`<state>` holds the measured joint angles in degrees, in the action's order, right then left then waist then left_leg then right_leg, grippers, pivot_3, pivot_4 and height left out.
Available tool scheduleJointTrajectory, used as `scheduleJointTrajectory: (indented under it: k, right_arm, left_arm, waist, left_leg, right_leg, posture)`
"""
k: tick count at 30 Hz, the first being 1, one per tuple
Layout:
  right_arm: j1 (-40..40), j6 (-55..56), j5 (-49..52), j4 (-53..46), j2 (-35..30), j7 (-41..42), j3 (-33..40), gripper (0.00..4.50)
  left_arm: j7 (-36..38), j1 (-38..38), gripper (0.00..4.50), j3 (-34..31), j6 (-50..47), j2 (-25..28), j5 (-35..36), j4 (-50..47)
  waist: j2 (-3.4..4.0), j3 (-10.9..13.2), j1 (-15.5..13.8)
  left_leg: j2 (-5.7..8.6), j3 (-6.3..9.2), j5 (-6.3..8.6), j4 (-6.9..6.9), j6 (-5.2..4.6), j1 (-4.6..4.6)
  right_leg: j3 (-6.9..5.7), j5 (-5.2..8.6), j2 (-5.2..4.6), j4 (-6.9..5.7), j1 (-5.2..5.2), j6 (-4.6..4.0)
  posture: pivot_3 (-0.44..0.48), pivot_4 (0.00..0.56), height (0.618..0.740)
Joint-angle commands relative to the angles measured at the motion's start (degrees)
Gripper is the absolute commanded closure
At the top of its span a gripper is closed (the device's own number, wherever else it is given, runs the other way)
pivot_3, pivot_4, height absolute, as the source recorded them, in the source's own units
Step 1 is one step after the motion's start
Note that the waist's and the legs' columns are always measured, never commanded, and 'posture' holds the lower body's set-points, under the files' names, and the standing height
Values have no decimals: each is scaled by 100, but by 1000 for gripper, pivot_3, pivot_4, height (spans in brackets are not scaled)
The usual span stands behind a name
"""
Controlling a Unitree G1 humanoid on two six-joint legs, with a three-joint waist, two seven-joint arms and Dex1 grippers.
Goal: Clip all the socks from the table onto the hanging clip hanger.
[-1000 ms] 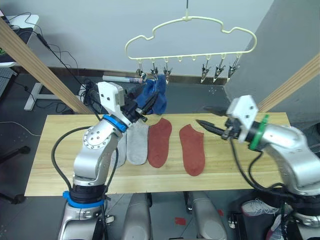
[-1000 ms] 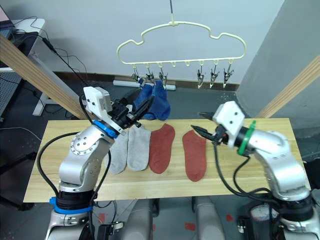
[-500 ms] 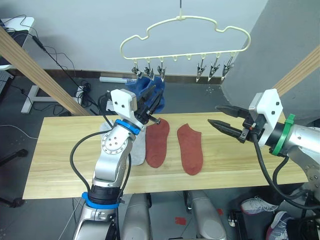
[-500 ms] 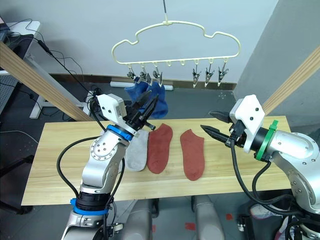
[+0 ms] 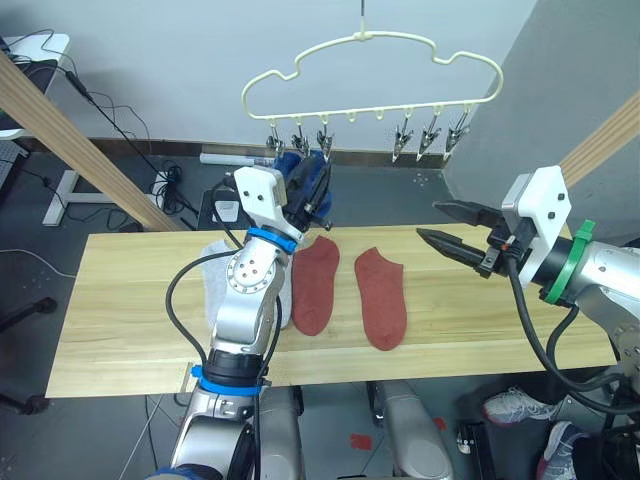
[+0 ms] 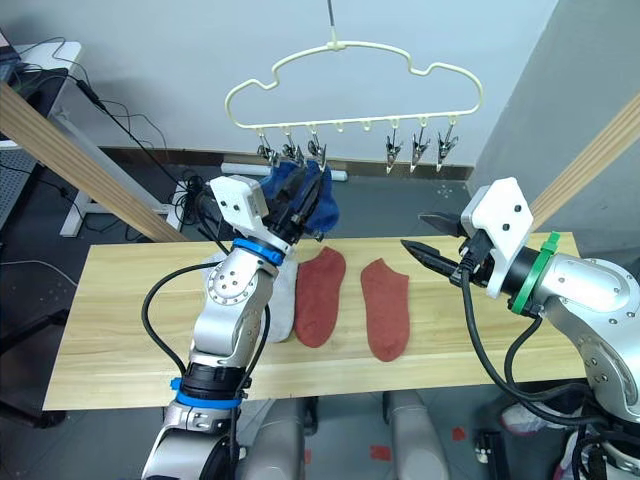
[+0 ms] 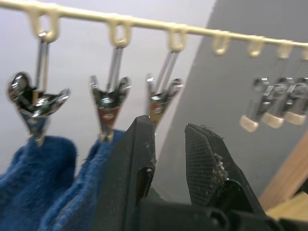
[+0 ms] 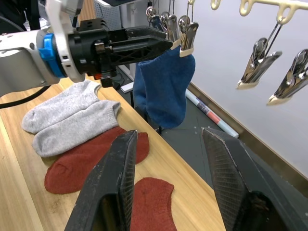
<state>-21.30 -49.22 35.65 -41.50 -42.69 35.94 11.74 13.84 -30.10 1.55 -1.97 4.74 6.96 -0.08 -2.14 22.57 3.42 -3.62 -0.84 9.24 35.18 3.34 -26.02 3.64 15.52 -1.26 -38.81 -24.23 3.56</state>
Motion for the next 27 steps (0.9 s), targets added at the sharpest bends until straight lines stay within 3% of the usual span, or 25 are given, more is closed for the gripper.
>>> scheduleJointTrajectory:
  k: [1, 15, 27]
  right_arm:
    - [-89, 42, 132, -159, -75, -70, 72, 2266]
    - [-116, 52, 340, -121, -129, -118, 81, 2266]
    - [-81, 99, 360, -80, -108, -155, 94, 2266]
  left_arm:
    - [-90, -200, 3196, 7, 230, -84, -74, 97]
    - [-154, -928, 3196, -100, 790, -145, -93, 1001]
    - [-194, -1028, 3196, -99, 787, -174, -62, 920]
  waist:
    - [0, 0, 2]
    - [0, 0, 32]
    - [0, 0, 57]
  left_leg:
    - [0, -1, 0, 0, 0, 0]
    - [1, 0, -1, 1, 0, -1]
    - [0, 0, -1, 2, 0, -1]
  right_leg:
    - [1, 0, 0, 0, 0, 0]
    - [-1, 0, 0, -2, 1, 0]
    - [-2, -1, 0, -3, 1, -2]
  posture:
    - [-171, 363, 740]
    - [-184, 357, 740]
    - [-183, 351, 740]
